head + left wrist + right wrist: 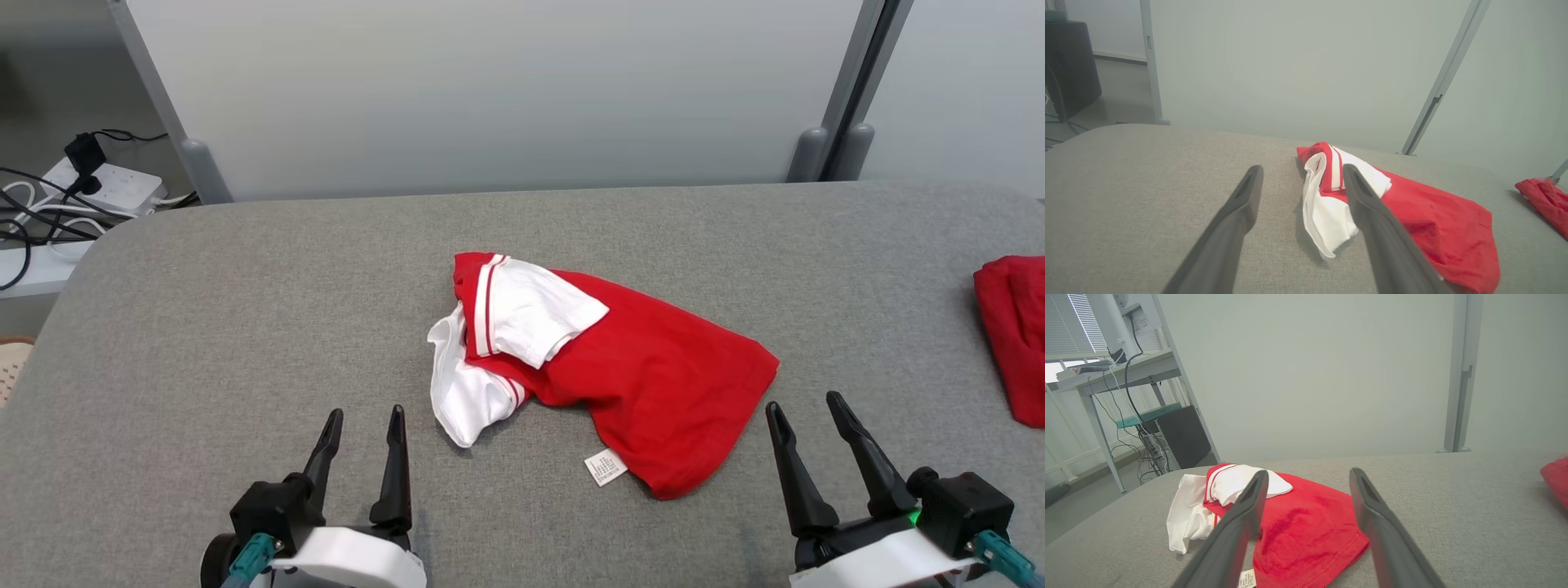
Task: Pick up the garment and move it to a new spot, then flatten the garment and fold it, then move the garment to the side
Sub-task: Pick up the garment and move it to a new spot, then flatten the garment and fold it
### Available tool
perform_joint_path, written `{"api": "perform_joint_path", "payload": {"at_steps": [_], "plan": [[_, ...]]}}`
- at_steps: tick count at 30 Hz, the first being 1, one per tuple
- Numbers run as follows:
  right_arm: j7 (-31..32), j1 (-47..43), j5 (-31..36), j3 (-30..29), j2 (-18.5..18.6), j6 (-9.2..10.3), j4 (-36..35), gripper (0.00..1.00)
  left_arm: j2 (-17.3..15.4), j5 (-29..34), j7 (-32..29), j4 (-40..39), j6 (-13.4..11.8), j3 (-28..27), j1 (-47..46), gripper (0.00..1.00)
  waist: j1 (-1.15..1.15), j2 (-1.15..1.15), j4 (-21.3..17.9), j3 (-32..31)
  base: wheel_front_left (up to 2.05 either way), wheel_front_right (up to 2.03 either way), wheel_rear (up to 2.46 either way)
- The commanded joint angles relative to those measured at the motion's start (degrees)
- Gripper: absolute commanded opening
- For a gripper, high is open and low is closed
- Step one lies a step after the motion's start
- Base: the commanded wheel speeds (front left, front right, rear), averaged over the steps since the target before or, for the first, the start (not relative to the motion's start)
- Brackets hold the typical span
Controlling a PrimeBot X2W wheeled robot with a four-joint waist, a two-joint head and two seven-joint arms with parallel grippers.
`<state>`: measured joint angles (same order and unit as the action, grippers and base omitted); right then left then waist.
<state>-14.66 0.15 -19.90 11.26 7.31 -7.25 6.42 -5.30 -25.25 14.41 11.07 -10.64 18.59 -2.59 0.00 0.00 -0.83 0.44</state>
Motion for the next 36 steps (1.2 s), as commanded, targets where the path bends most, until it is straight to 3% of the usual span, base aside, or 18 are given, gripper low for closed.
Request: {"api": "perform_joint_path", "payload": {"at_steps": [1, 17, 24, 36], "plan": [[-0.34, 0.54, 0.74, 0.83, 0.2, -0.24, -1.27, 1.0, -0.02, 0.65, 0.59, -1.92, 0.02, -1.74, -1.12, 1.0, 0.0, 0.0, 0.16, -0.34, 0.0, 0.0, 0.0], [-0.34, 0.49, 0.9, 1.11, 0.9, -0.24, -1.32, 1.0, 0.93, 2.94, 0.59, -1.82, 2.29, -1.89, -4.62, 1.0, 0.0, 0.0, -1.42, 0.83, 0.0, 0.0, 0.0], [-0.34, 1.65, 0.89, 1.0, 1.02, -0.24, -1.71, 1.0, 1.32, 4.2, -0.41, 1.14, 4.25, 1.03, -12.87, 1.0, 0.0, 0.0, -3.05, 3.87, 0.0, 0.0, 0.0], [-0.34, 5.53, 1.18, 0.78, 0.34, -0.24, -3.02, 1.0, 2.08, 8.29, -5.2, 13.77, 6.97, 8.17, -33.66, 1.0, 0.0, 0.0, -8.45, 12.54, 0.0, 0.0, 0.0]]}}
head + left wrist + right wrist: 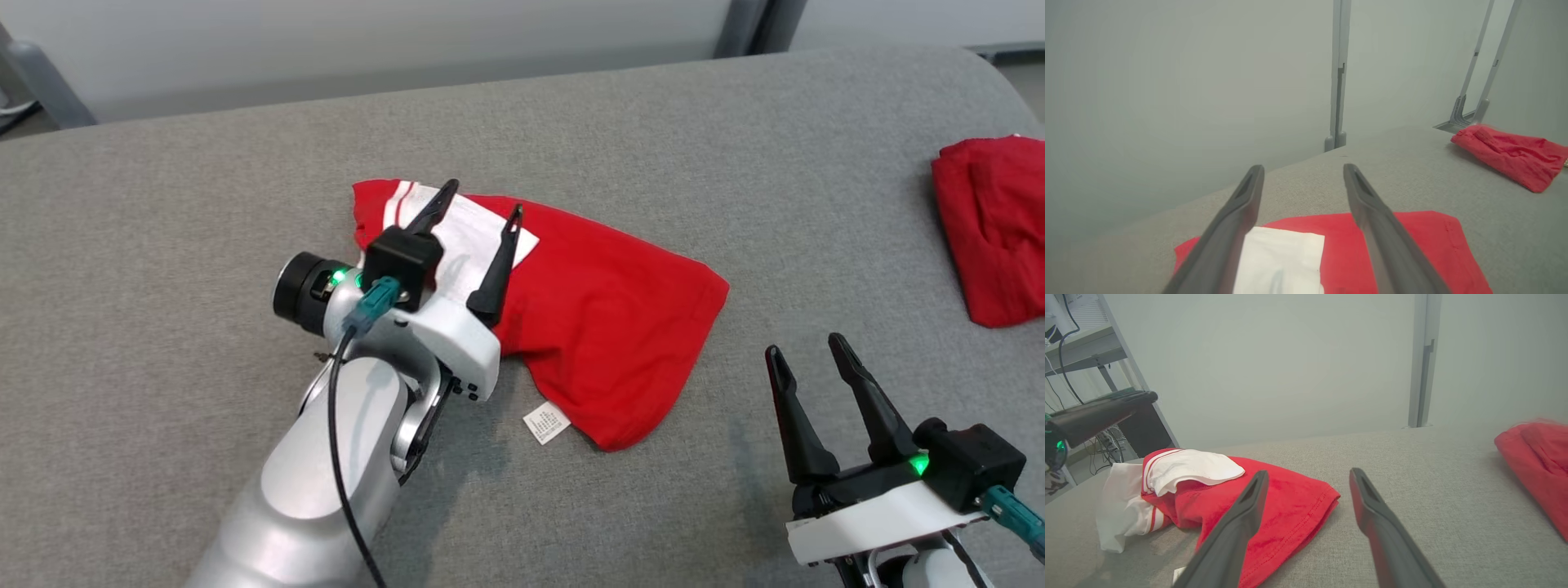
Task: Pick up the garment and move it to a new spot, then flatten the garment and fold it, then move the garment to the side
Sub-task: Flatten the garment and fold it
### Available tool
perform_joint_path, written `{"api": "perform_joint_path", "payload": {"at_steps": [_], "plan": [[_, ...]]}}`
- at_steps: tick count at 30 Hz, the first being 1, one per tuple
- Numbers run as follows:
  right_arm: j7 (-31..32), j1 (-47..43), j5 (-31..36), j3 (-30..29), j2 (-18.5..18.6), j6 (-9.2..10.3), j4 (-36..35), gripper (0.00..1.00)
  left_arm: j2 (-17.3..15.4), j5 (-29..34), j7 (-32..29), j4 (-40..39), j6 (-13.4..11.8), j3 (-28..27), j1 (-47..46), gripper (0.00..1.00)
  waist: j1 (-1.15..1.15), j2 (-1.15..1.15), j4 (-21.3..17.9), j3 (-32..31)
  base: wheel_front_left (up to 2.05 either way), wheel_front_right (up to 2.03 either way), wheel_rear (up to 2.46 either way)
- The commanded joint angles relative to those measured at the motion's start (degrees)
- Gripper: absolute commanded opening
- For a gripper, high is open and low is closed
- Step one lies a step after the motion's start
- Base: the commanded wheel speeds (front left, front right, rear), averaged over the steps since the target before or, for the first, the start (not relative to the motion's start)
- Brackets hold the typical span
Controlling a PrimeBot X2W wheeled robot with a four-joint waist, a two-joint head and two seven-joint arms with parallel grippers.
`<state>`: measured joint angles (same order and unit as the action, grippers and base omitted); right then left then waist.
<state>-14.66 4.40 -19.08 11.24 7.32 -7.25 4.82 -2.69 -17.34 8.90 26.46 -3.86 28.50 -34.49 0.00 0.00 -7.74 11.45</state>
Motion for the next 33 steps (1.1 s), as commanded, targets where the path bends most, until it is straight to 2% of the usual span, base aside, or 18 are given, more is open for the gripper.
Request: {"api": "perform_joint_path", "payload": {"at_steps": [1, 4, 9, 14, 22, 27, 28, 30, 31, 32, 33], "plan": [[-0.34, 1.66, 0.36, 0.86, 0.21, -0.24, -1.46, 1.0, -0.46, 0.65, -0.58, -0.28, 0.3, -0.79, -3.03, 1.0, 0.0, 0.0, -2.08, 2.15, 0.0, 0.0, 0.0], [-0.34, 2.69, 0.21, 0.92, -0.21, -0.24, -1.53, 1.0, -0.31, 1.46, -3.37, 3.6, 0.11, 2.11, -6.57, 1.0, 0.0, 0.0, -3.6, 3.76, 0.0, 0.0, 0.0], [-0.34, 4.09, -0.08, 1.5, -1.01, -0.24, -1.37, 1.0, -0.22, 1.28, -9.73, 10.71, -1.71, 7.06, -12.01, 1.0, 0.0, 0.0, -6.32, 5.99, 0.0, 0.0, 0.0], [-0.34, 4.93, -0.37, 1.86, -1.42, -0.24, -1.45, 1.0, -0.21, 0.76, -12.98, 15.67, -3.7, 10.88, -15.69, 1.0, 0.0, 0.0, -7.57, 7.36, 0.0, 0.0, 0.0], [-0.34, 5.96, -1.04, 2.15, -1.52, -0.24, -1.9, 1.0, -0.2, 2.28, -14.17, 24.72, -6.11, 14.43, -20.36, 1.0, 0.0, 0.0, -8.54, 8.78, 0.0, 0.0, 0.0], [-0.34, 5.97, -1.17, 1.95, -1.53, -0.24, -1.97, 1.0, -0.2, 0.91, -13.86, 26.93, -5.94, 15.59, -21.21, 1.0, 0.0, 0.0, -8.42, 9.02, 0.0, 0.0, 0.0], [-0.34, 5.98, -1.17, 1.97, -1.55, -0.24, -1.99, 1.0, -0.2, 0.67, -13.68, 27.15, -5.86, 15.87, -21.34, 0.93, 0.0, 0.0, -8.37, 9.03, 0.0, 0.0, 0.0], [-0.34, 6.03, -1.17, 2.01, -1.58, -0.24, -2.05, 1.0, -0.2, 0.08, -13.07, 27.31, -5.83, 16.37, -21.55, 0.39, 0.0, 0.0, -8.2, 8.96, 0.0, 0.0, 0.0], [-0.34, 6.03, -1.17, 2.01, -1.58, -0.24, -2.05, 1.0, -0.2, 0.08, -13.07, 27.31, -5.83, 16.37, -21.55, 0.39, 0.0, 0.0, -8.2, 8.96, 0.0, 0.0, 0.0], [-0.34, 6.05, -1.17, 2.05, -1.58, -0.24, -2.07, 1.0, -0.2, -0.33, -12.53, 27.08, -5.85, 16.54, -21.65, 0.16, 0.0, 0.0, -8.09, 8.89, 0.0, 0.0, 0.0], [-0.34, 6.06, -1.15, 2.08, -1.54, -0.24, -2.08, 1.0, -0.2, -0.65, -12.1, 26.87, -5.88, 16.82, -21.77, 0.0, 0.0, 0.0, -7.95, 8.8, 0.0, 0.0, 0.0]]}}
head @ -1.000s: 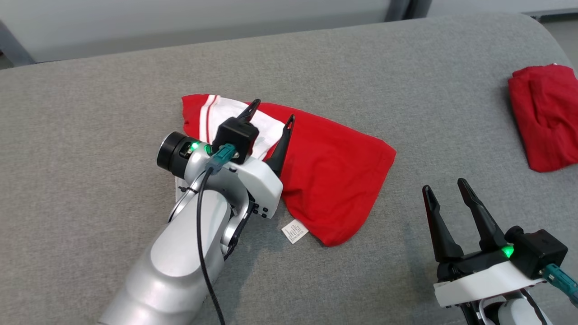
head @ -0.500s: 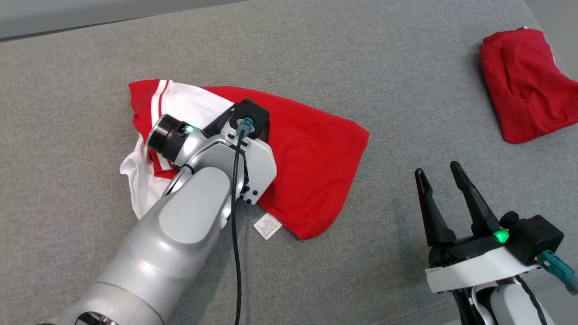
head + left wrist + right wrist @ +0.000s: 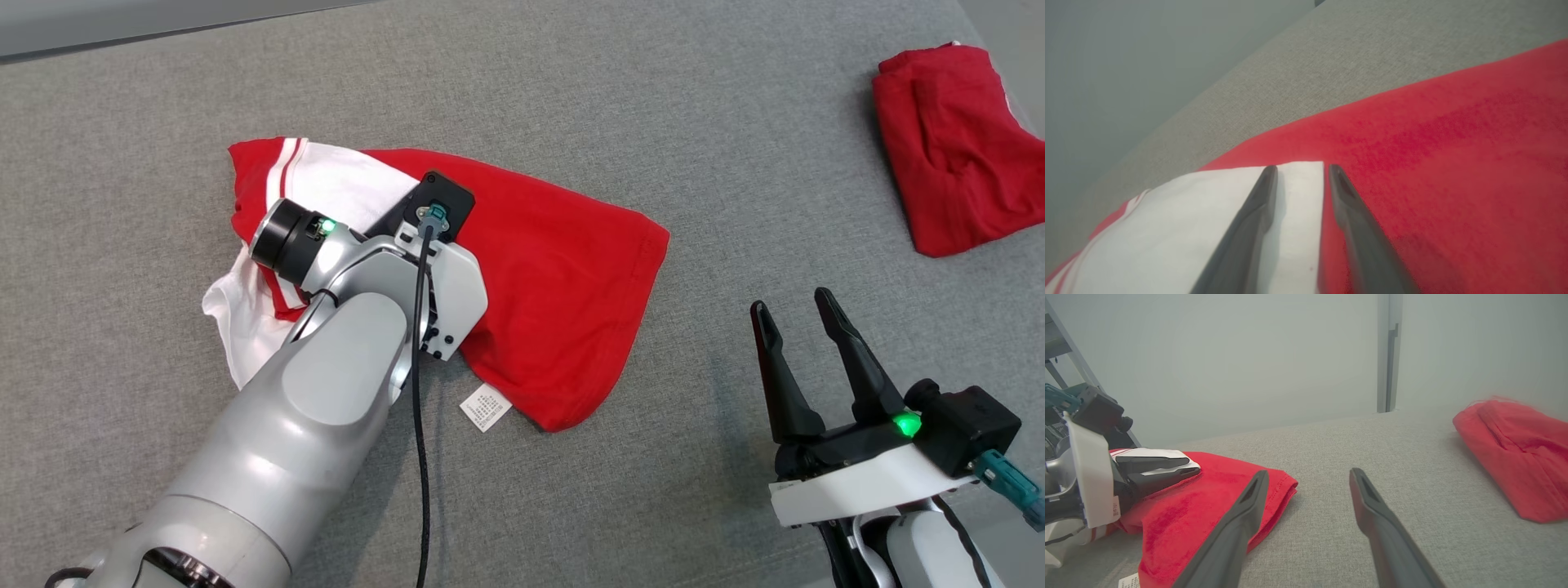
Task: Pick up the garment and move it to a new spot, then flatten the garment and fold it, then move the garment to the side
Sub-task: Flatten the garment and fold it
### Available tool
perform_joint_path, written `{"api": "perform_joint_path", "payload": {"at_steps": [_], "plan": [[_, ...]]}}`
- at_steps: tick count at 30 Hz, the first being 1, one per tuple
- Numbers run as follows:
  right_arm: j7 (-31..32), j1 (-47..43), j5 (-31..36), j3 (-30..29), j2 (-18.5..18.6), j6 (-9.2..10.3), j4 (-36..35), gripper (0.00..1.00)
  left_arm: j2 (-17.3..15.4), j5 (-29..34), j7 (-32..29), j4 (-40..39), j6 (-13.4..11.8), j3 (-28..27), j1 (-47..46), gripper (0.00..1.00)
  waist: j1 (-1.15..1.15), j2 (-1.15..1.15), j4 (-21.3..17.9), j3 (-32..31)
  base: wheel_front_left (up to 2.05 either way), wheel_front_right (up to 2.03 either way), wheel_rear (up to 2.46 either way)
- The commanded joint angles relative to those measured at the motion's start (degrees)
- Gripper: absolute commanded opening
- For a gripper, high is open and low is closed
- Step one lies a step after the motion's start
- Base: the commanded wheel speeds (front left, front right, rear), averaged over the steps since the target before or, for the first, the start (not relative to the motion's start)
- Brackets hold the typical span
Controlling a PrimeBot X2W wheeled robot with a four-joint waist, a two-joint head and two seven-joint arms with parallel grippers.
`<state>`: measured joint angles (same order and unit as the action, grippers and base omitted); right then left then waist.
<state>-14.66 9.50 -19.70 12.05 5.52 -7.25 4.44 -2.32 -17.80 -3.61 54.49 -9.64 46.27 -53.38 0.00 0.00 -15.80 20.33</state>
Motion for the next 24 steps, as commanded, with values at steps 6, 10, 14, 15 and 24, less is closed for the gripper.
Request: {"api": "perform_joint_path", "payload": {"at_steps": [6, 10, 14, 15, 24], "plan": [[-0.34, 0.78, -0.63, 1.44, 0.59, -0.24, -1.51, 1.0, -0.56, -2.09, 1.27, -2.7, -0.78, 0.91, -3.46, 0.0, 0.0, 0.0, 1.03, -0.88, 0.0, 0.0, 0.0], [-0.34, 0.63, -0.85, 1.73, 0.78, -0.24, -1.4, 1.0, -0.56, -3.0, 0.27, -2.79, -1.07, 2.22, -3.81, 0.0, 0.0, 0.0, 1.45, -1.65, 0.0, 0.0, 0.0], [-0.34, 0.29, -0.82, 1.64, 0.82, -0.24, -1.28, 1.0, -0.56, -3.83, -0.15, -3.02, -1.06, 2.98, -4.11, 0.0, 0.0, 0.0, 1.9, -2.57, 0.0, 0.0, 0.0], [-0.34, 0.12, -0.78, 1.53, 0.85, -0.24, -1.27, 1.0, -0.56, -4.0, 0.08, -3.42, -1.12, 3.04, -4.28, 0.0, 0.0, 0.0, 2.08, -2.79, 0.0, 0.0, 0.0], [-0.34, -0.6, -2.1, 0.02, 2.19, -0.24, 1.33, 1.0, -5.27, -5.13, 3.94, -12.48, -3.12, 0.96, -2.43, 0.0, 0.0, 0.0, 5.55, -5.09, 0.0, 0.0, 0.0]]}}
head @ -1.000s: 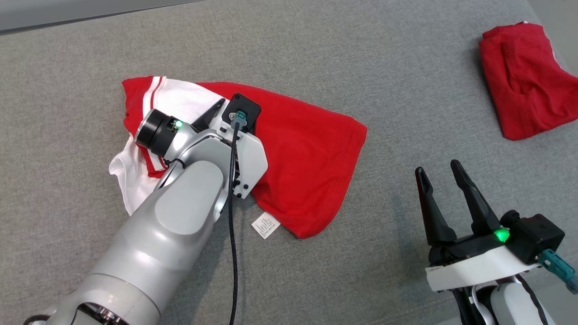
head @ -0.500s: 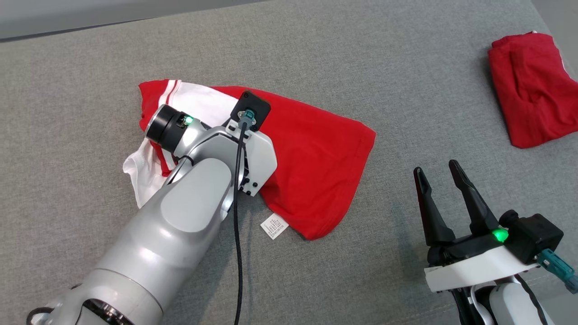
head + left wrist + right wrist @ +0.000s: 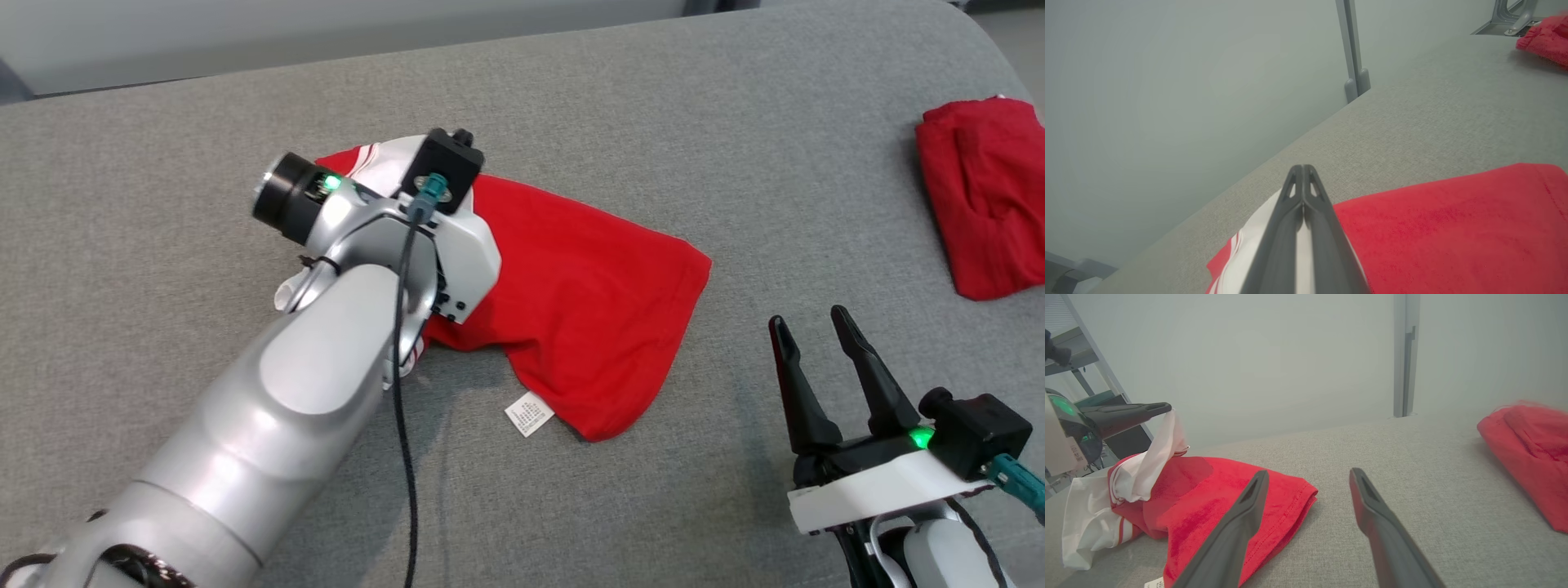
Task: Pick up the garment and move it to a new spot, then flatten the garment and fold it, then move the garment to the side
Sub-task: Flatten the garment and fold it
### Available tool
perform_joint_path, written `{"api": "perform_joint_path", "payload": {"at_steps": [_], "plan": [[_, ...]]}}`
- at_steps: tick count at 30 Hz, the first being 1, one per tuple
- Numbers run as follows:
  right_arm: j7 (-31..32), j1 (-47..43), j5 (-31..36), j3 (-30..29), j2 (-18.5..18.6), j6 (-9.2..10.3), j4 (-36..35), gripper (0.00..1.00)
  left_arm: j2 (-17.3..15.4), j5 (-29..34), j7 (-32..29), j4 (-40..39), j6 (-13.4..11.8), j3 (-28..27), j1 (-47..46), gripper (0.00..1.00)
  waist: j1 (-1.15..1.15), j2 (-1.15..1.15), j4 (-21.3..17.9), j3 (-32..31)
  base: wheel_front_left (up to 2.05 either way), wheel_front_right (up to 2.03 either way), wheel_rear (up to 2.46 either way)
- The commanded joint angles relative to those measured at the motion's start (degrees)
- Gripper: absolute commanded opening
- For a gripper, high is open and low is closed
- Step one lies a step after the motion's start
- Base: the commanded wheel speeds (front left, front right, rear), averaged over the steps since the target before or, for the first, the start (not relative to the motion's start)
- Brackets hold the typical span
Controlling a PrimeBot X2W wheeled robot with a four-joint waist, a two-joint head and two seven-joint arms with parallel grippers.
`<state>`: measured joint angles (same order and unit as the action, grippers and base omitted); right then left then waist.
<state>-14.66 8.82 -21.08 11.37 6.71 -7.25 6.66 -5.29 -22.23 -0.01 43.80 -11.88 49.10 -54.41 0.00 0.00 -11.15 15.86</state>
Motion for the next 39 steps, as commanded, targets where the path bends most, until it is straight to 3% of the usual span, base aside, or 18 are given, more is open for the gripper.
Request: {"api": "perform_joint_path", "payload": {"at_steps": [1, 10, 15, 18, 28, 29, 30, 31, 32, 33, 34, 39], "plan": [[-0.34, 0.26, -1.5, 0.59, 1.31, -0.24, -0.18, 1.0, -3.65, -0.88, 0.46, -3.6, -1.33, -2.33, -0.68, 0.0, 0.0, 0.0, 1.46, -0.88, 0.0, 0.0, 0.0], [0.07, 4.63, -11.95, 3.86, 5.65, -0.24, 11.15, 1.0, -19.88, -2.64, -3.87, -28.9, -7.95, -8.16, 8.94, 0.0, 0.0, 0.0, 6.41, -2.02, 0.0, 0.0, 0.0], [2.73, 10.19, -20.51, 7.13, 7.66, -0.24, 16.28, 1.0, -26.79, -3.15, -7.67, -42.04, -12.31, -10.32, 15.55, 0.0, 0.0, 0.0, 8.31, -1.46, 0.0, 0.0, 0.0], [5.05, 13.66, -24.65, 9.28, 9.49, -0.24, 18.96, 1.0, -29.32, -3.36, -9.34, -46.84, -14.53, -10.99, 18.92, 0.0, 0.0, 0.0, 9.34, -1.1, 0.0, 0.0, 0.0], [10.25, 20.01, -34.05, 13.38, 12.5, -0.24, 26.82, 1.0, -31.79, -3.14, -11.01, -53.5, -18.01, -11.64, 22.84, 0.0, 0.0, 0.0, 13.12, -0.62, 0.0, 0.0, 0.0], [10.46, 20.39, -35.07, 13.99, 12.51, -0.24, 27.27, 0.96, -31.85, -3.1, -11.0, -53.75, -18.17, -11.66, 22.95, 0.0, 0.0, 0.0, 13.38, -0.61, 0.0, 0.0, 0.0], [10.61, 20.71, -36.06, 14.6, 12.46, -0.24, 27.59, 0.67, -31.86, -3.1, -10.99, -53.95, -18.32, -11.67, 23.06, 0.0, 0.0, 0.0, 13.59, -0.61, 0.0, 0.0, 0.0], [10.52, 21.05, -36.69, 15.28, 12.6, -0.24, 27.99, 0.44, -31.86, -3.1, -11.0, -54.14, -18.48, -11.69, 23.19, 0.0, 0.0, 0.0, 13.8, -0.61, 0.0, 0.0, 0.0], [10.24, 21.35, -37.07, 15.96, 12.82, -0.24, 28.48, 0.31, -31.81, -3.09, -10.95, -54.3, -18.58, -11.67, 23.25, 0.0, 0.0, 0.0, 14.04, -0.62, 0.0, 0.0, 0.0], [10.03, 21.59, -37.52, 16.7, 12.93, -0.24, 28.86, 0.11, -31.71, -3.14, -10.83, -54.43, -18.64, -11.67, 23.3, 0.0, 0.0, 0.0, 14.23, -0.65, 0.0, 0.0, 0.0], [9.78, 21.78, -38.02, 17.41, 13.02, -0.24, 29.15, 0.0, -31.62, -3.22, -10.84, -54.45, -18.66, -11.6, 23.38, 0.0, 0.0, 0.0, 14.38, -0.71, 0.0, 0.0, 0.0], [6.26, 23.18, -37.05, 21.61, 14.97, -0.24, 30.24, 0.0, -30.78, -3.69, -10.84, -54.32, -18.78, -11.11, 23.82, 0.0, 0.0, 0.0, 14.48, -0.83, 0.0, 0.0, 0.0]]}}
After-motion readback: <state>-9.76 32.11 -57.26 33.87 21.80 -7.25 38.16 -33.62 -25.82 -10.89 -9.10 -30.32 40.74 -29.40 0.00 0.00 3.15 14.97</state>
